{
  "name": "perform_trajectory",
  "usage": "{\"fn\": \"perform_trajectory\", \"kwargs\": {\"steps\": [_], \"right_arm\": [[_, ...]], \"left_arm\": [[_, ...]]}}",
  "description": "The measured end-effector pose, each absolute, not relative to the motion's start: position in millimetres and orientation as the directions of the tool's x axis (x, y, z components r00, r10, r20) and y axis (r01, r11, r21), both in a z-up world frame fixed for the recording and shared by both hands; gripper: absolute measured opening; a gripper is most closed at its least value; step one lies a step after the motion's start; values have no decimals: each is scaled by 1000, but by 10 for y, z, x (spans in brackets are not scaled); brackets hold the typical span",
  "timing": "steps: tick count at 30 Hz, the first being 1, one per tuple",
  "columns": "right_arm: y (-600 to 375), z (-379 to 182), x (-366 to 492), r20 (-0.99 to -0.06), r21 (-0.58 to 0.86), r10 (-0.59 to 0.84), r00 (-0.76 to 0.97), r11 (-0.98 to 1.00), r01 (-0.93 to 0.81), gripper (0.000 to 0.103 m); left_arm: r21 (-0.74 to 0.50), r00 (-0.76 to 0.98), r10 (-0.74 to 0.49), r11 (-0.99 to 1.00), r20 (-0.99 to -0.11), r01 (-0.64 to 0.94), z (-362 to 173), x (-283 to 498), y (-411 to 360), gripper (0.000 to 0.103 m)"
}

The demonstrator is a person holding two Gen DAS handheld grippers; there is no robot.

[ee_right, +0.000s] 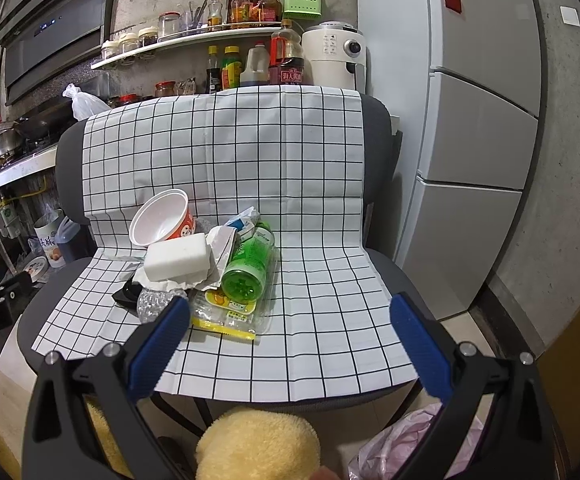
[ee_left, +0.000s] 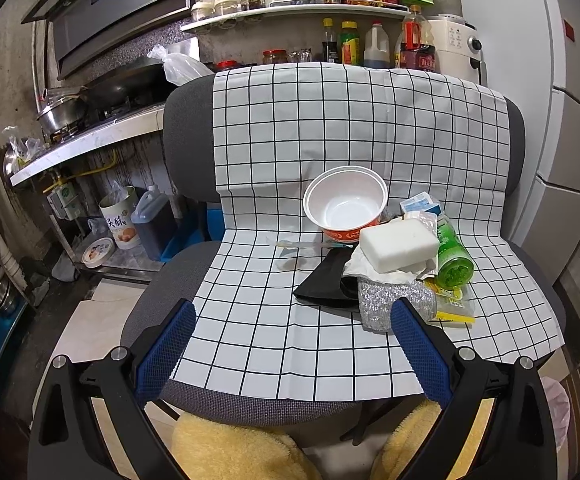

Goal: Collect trash

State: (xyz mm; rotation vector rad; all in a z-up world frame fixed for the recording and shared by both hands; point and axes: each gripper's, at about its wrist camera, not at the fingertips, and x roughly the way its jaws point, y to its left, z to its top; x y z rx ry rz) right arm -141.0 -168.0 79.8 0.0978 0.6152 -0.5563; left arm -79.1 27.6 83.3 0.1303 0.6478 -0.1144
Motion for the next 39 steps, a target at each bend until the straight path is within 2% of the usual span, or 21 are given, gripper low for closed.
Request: {"fn": "perform_trajectory", "kwargs": {"steps": [17,24,28,39], "right_arm": [[-1687,783,-1406,-582,-101,-476,660,847,522,97],[-1724,710,-1350,-637,-85,-447,628,850,519,97],[-1736,633,-1287,-671,-77,-428,606,853,516,97],[-1723,345,-988,-647,-81,-377,663,899,431,97]], "left_arm": [[87,792,-63,986,-607,145,810,-813,277,96],[89,788,-55,986,-613,138,768,-804,267,96],[90,774,-46,987,-631,132,699,-748,258,96],[92,711,-7,991,-704,101,380,-430,263,96]]}}
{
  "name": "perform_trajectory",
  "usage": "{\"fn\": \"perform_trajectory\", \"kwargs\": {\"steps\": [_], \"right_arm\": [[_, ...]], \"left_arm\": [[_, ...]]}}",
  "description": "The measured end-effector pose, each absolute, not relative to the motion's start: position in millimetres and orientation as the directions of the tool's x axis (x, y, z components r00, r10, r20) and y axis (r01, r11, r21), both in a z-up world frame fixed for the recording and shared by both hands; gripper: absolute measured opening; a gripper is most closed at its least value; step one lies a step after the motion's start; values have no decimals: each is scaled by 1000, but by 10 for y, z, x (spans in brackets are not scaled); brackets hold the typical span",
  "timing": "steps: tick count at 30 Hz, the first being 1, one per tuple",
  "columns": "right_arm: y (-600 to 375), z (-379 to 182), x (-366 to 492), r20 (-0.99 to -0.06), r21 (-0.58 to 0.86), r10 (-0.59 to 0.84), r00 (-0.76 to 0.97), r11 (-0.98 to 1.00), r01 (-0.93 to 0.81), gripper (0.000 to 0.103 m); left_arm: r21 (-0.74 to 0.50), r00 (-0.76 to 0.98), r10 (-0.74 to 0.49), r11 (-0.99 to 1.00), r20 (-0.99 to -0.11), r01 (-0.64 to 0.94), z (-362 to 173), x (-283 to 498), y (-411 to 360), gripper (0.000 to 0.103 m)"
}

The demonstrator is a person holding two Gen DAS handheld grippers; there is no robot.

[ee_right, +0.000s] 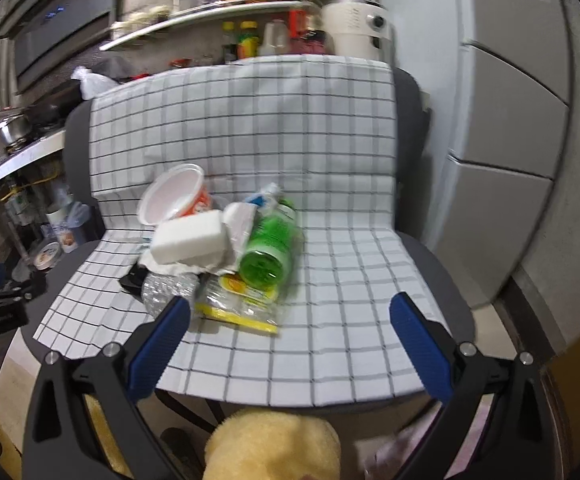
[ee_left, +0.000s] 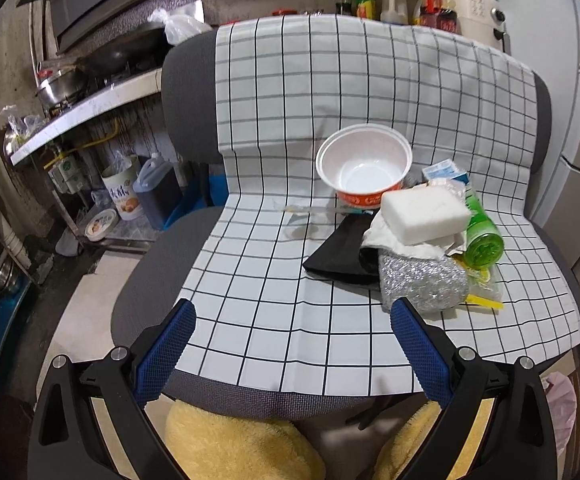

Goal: Collect trash
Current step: 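Reach the right gripper to the white sponge block and grasp it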

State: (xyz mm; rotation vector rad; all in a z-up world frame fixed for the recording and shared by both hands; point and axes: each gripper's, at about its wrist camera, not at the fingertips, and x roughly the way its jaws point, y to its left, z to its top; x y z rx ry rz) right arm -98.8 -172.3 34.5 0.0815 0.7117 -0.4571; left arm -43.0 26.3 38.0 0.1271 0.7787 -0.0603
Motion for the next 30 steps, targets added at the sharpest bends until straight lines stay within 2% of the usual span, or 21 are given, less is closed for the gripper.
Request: {"fn": "perform_trajectory", "kwargs": {"steps": [6,9,15,20,22,23,25,27,30], "right_arm": [[-1712,188,-679,-631,-40,-324,705,921,388,97],[-1702,96,-490,-611,-18,-311,728,925,380,97],[-1645,-157,-18,-682,18,-218,698,949,314,97],[-1631,-287,290,-676,27,-217,704,948,318,97],[-1632,-351,402,-684,34,-200,702,952,304,94],[-1602,-386,463,-694,26,-195,693,955,295,89],[-1488,-456,560,-706,20,-163,690,968,249,87],[-1341,-535,657,-714,-12,-158,682,977,213,77],[-1226,-611,816,-716,-39,-185,673,973,226,76]], "left_arm": [[133,697,19,985,-717,111,180,-244,235,96],[103,678,-28,983,-735,152,51,-147,241,96],[145,666,13,979,-745,142,-149,24,260,96],[117,645,8,985,-764,127,-222,143,364,95],[102,639,-8,986,-769,135,-230,174,388,95],[101,639,-9,986,-769,135,-237,190,390,95],[106,642,0,986,-767,126,-250,232,395,95],[106,645,10,988,-764,111,-261,275,420,95],[92,639,18,992,-769,83,-287,353,489,95]]}}
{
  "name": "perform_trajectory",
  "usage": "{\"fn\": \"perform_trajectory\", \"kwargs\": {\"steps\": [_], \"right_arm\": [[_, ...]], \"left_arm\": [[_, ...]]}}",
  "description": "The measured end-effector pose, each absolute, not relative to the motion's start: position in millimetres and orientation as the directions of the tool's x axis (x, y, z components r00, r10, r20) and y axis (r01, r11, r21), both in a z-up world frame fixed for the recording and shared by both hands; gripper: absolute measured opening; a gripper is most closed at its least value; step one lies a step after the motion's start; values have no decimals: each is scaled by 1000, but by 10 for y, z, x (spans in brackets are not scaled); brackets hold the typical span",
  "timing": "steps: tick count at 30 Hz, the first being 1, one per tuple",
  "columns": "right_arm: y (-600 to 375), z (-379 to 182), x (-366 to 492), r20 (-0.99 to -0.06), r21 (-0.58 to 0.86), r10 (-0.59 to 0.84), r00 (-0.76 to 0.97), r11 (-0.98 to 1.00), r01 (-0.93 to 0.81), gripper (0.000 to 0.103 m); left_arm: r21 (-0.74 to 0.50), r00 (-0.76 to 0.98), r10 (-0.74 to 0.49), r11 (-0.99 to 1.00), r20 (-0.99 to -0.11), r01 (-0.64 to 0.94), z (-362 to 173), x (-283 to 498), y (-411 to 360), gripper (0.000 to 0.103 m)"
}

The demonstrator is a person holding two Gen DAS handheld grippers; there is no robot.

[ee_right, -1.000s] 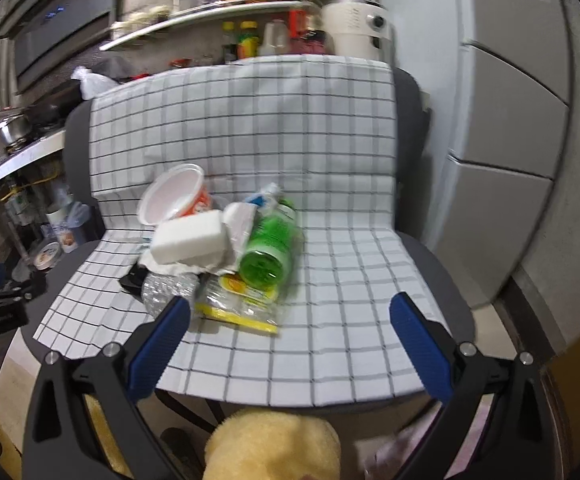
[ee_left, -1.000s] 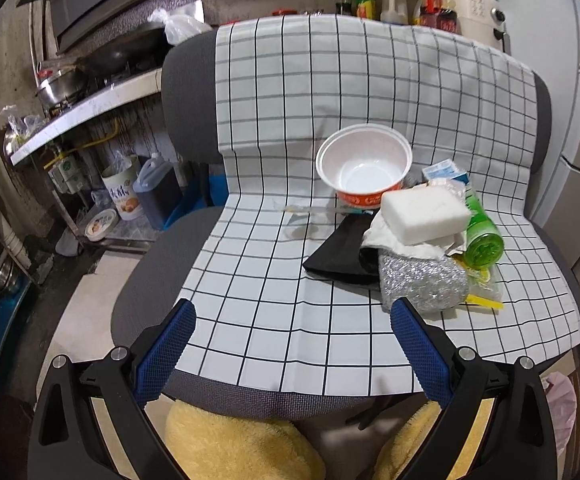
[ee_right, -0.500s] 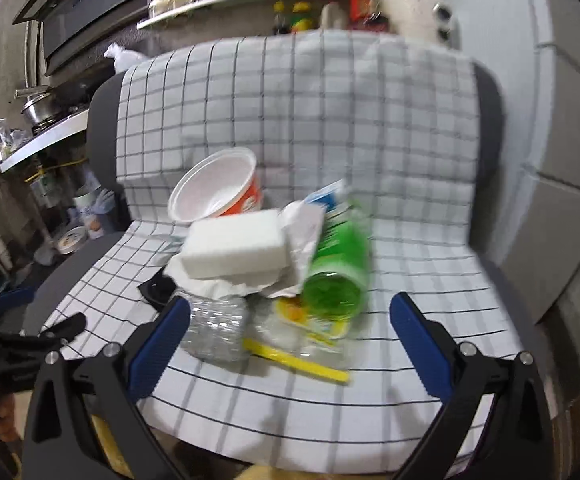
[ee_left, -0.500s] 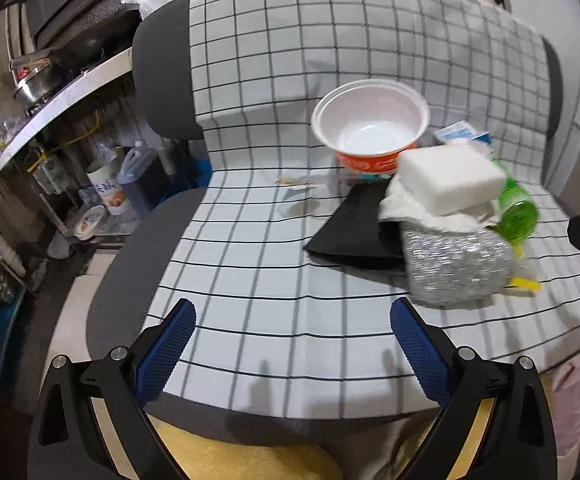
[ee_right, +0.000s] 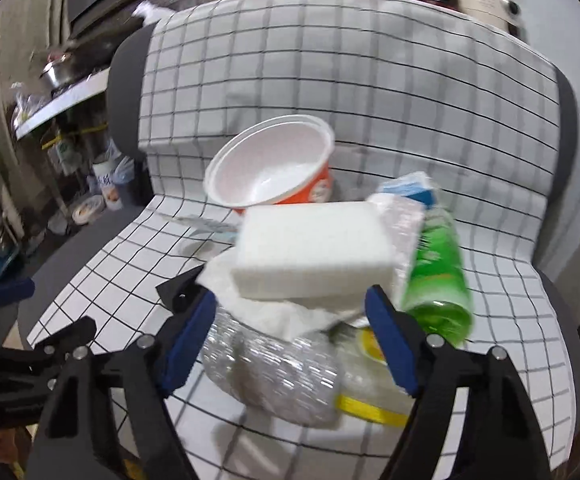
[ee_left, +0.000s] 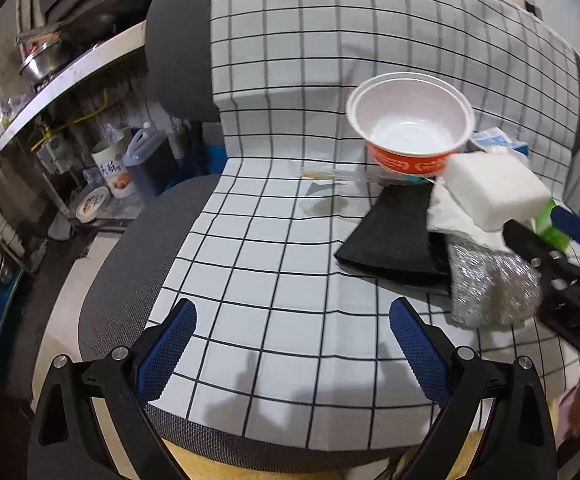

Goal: Collect trash
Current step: 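Reach the right gripper to the white sponge block and grasp it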

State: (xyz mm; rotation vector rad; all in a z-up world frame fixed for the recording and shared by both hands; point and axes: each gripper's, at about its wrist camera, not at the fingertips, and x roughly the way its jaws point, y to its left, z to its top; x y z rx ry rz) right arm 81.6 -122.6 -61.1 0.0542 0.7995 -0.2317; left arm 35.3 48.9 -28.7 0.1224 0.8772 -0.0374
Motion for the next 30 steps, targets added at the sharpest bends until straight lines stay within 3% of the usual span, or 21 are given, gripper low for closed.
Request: {"fn": "perform_trajectory", "kwargs": {"steps": [10,12,15,24,30], "right_arm": [[-1187,-821,1126,-691,-174,-389,610,908,382,74],[-1207,-833,1080,-694,-174,-391,605,906,386,51],[-1273,-749,936,-675,-158,-379,633,912,378,38],[-1458,-212,297,-585,-110,-315,747,944,312,34],[-1671,-159,-248,-594,-90,-295,748,949,303,34]], "left_arm": [[60,616,13,997,-788,56,-384,444,570,95],[52,611,3,997,-792,61,-395,428,562,95],[47,610,-6,996,-792,71,-391,390,548,95],[21,627,-83,988,-775,156,-276,275,334,95],[9,634,-147,972,-760,236,-180,250,22,92]]}}
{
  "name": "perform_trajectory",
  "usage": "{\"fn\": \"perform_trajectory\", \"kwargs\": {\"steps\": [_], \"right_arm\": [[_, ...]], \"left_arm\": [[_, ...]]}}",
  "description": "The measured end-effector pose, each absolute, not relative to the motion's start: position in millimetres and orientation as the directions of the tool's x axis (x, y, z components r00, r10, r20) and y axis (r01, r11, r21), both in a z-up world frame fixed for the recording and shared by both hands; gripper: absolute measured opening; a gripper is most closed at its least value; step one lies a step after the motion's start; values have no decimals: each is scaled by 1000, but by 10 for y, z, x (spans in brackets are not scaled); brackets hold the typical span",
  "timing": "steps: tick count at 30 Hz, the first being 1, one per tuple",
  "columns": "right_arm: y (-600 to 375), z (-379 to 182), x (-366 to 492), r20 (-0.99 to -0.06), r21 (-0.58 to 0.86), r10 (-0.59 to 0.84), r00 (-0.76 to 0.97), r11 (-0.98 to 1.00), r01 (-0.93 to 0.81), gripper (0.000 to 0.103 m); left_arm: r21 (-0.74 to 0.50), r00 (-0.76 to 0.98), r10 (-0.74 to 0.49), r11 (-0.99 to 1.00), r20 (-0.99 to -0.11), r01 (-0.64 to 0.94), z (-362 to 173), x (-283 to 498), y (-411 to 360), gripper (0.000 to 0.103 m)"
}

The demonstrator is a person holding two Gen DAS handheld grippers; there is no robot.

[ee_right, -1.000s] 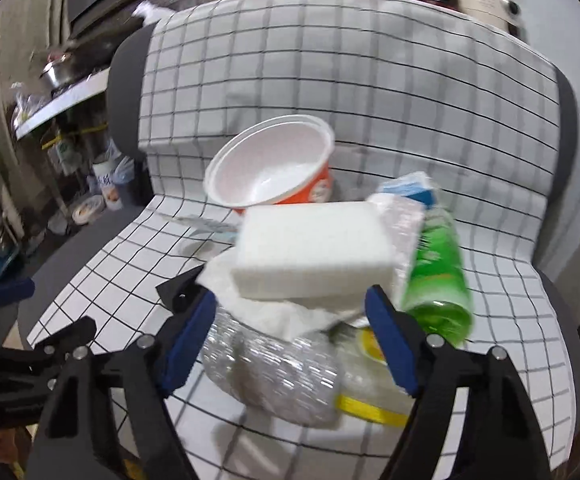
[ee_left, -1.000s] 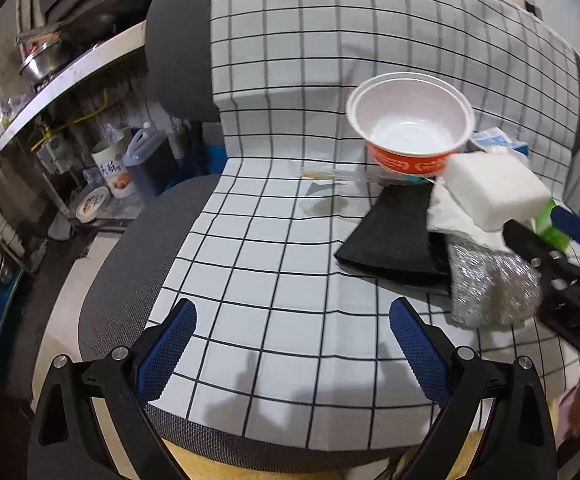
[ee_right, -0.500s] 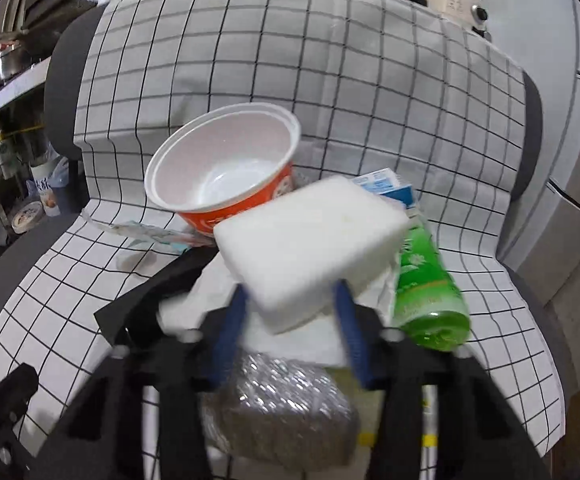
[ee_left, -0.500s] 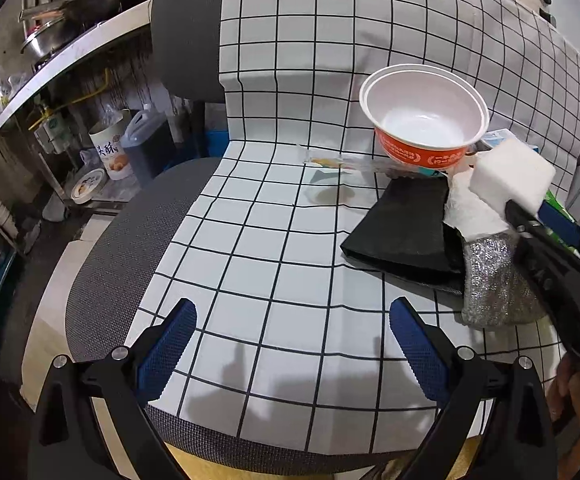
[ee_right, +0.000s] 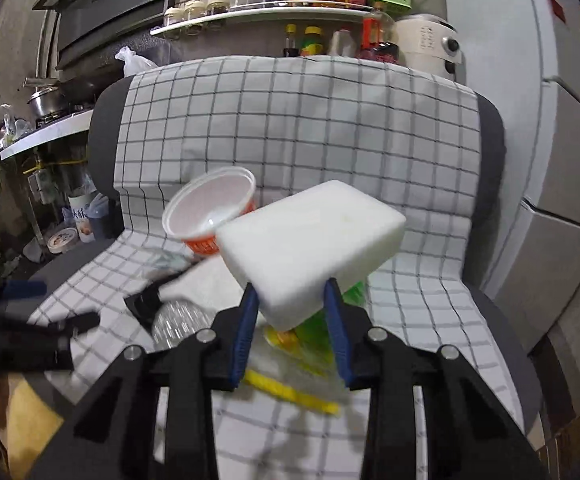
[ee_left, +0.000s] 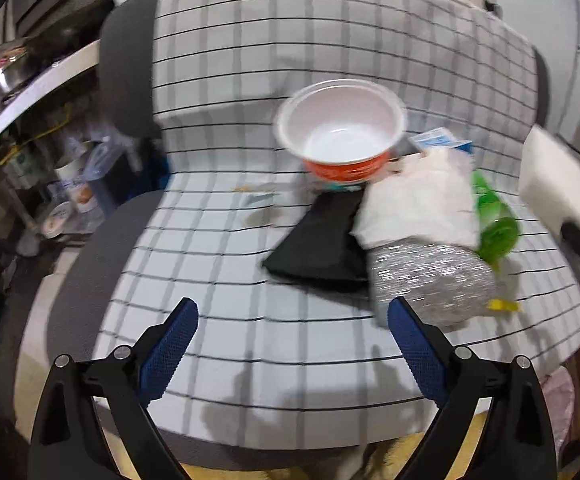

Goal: Collect trash
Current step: 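Reach the right gripper to the white sponge block and grasp it, then lift the sponge with the right gripper while the left gripper grasps the tissue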

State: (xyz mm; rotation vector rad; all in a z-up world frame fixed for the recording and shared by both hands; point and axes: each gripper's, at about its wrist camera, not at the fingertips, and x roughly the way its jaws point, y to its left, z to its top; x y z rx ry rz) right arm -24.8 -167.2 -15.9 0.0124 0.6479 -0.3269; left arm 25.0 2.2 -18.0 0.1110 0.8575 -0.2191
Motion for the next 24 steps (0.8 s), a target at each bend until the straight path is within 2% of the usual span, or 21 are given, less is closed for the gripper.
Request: {"fn": "perform_trajectory", "kwargs": {"steps": [5,6,7,12,22,24], "right_arm": [[-1817,-215,-549,-592,-102,-341,730,930,352,34],[-1862,-220,-587,-588,-95,-345,731,927,362,34],[-1910,-226,-608,-588,-85,-344,732,926,367,34],[-2089,-240,-668,-578,-45,-339,742,921,387,34],[-2246,-359,-639,-590,-28,-317,742,927,374,34],[-2259,-370,-635,-591,-24,-313,744,928,372,34]], "left_arm": [[-47,613,-269,934,-743,353,-125,269,-318,87],[-54,611,-289,926,-737,373,-112,265,-384,81],[-62,605,-309,917,-734,394,-93,295,-471,70],[-77,577,-361,886,-733,457,-123,543,-833,69],[-51,518,-271,916,-812,399,-491,1052,-1069,68],[-36,515,-259,915,-817,402,-542,1088,-1086,60]]}}
